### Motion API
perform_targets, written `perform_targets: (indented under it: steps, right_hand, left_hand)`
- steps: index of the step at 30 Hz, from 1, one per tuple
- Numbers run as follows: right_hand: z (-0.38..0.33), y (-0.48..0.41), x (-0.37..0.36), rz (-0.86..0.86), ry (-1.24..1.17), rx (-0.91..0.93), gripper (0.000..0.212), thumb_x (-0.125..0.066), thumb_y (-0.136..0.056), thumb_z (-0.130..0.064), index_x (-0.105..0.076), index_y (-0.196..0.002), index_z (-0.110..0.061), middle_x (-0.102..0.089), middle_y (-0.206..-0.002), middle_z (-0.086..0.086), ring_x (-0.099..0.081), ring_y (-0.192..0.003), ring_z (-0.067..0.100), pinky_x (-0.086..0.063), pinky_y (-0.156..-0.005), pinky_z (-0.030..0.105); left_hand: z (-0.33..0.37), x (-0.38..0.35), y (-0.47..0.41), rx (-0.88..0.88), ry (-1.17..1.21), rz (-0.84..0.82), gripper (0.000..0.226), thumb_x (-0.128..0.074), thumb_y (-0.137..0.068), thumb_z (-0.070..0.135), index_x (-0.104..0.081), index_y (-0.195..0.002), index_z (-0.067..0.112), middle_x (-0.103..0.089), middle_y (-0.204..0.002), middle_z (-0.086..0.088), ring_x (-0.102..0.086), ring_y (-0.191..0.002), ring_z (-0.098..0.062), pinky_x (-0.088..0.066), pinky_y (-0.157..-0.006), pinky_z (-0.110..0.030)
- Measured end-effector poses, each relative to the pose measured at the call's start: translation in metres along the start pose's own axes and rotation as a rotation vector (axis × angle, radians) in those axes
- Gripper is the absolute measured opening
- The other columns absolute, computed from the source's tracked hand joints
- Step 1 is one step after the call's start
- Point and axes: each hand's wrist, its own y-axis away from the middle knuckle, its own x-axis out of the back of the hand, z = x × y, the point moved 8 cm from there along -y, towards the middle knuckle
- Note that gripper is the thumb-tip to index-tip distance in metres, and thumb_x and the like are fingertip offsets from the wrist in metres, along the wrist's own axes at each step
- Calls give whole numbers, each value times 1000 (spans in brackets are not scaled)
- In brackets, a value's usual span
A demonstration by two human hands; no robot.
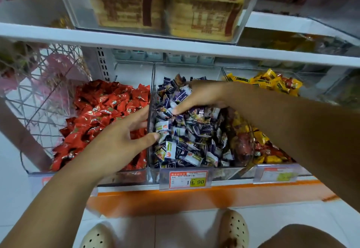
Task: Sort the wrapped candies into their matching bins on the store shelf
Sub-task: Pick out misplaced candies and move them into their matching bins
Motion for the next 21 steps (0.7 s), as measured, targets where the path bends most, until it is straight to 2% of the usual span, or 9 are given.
perform_targets:
  steps: [3,5,7,9,10,12,16,19,21]
  right_hand:
    - [-9,18,14,-57,-45,23,81,-74,-76,-36,-33,-145,-28,-38,-147,2,-43,-130,23,-49,-95,39]
    - [-6,28,28,-25,269,11,76,-76,-77,-33,-37,-142,-31,-40,-147,4,-51,-118,22,-50,-90,37]
    - [7,31,25,-48,685,-82,83,-76,-80,-28,-29,-148,-27,-35,-150,7,-54,-96,17,-47,-78,30]
    - [26,26,2,-93,864,-159,102,-78,-79,-23,-8,-153,-21,-23,-155,11,-52,-113,24,-46,-83,36]
    - [33,21,-10,-96,867,-176,115,-81,-75,-22,2,-153,-23,-13,-157,13,-46,-125,31,-46,-89,40]
    - [39,9,-30,-68,755,-147,130,-86,-69,-19,14,-150,-31,2,-158,12,-40,-131,40,-49,-93,44]
    - [38,-4,-39,20,488,-73,125,-84,-69,-10,7,-150,-37,12,-157,10,-36,-133,42,-50,-88,39]
    - [36,-3,-32,100,252,2,105,-74,-76,4,-12,-149,-40,0,-156,12,-57,-100,33,-52,-63,33]
    - [31,0,-25,158,176,72,91,-66,-80,10,-26,-145,-39,-10,-155,15,-56,-73,27,-47,-52,32]
  left_hand:
    - [1,0,0,-11,6,-3,59,-67,-84,33,-35,-115,72,-44,-115,53,-39,-114,26,-26,-105,-20]
    - [-1,0,0,4,17,1,62,-68,-84,33,-35,-125,66,-43,-120,49,-39,-114,26,-27,-106,-20]
    - [-3,-1,0,14,23,3,67,-68,-85,33,-34,-137,57,-42,-130,43,-38,-119,23,-26,-108,-22]
    - [-2,0,1,17,23,11,67,-67,-85,31,-32,-138,55,-38,-125,47,-37,-111,28,-26,-104,-17]
    - [-1,0,2,18,19,19,67,-66,-86,30,-29,-136,56,-36,-119,49,-36,-105,32,-25,-100,-13]
    - [2,-1,3,16,15,27,66,-65,-87,29,-27,-131,59,-32,-113,52,-34,-95,38,-24,-92,-3]
    - [5,-3,4,40,32,22,67,-64,-88,30,-26,-139,53,-31,-112,50,-32,-88,40,-24,-85,-1]
    - [7,-2,6,49,31,20,69,-64,-88,32,-27,-144,46,-31,-127,42,-29,-90,39,-22,-90,-5]
    - [6,-2,7,50,20,15,69,-64,-88,33,-27,-145,44,-31,-135,35,-29,-95,35,-23,-93,-7]
